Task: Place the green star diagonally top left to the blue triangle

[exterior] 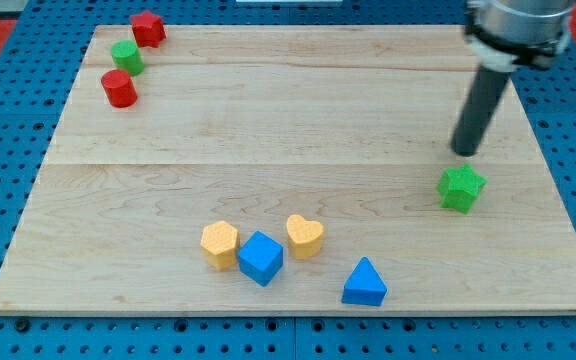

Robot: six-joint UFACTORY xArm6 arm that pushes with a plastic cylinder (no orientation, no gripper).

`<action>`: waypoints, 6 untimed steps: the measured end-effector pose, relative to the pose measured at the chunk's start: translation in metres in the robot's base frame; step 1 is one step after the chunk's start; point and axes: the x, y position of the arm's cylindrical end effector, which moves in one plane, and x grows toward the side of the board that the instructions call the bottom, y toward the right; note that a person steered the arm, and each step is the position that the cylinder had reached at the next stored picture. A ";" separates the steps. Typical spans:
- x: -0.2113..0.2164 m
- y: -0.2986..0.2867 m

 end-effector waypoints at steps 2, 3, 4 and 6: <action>0.080 -0.033; 0.038 -0.118; -0.022 -0.144; -0.104 -0.246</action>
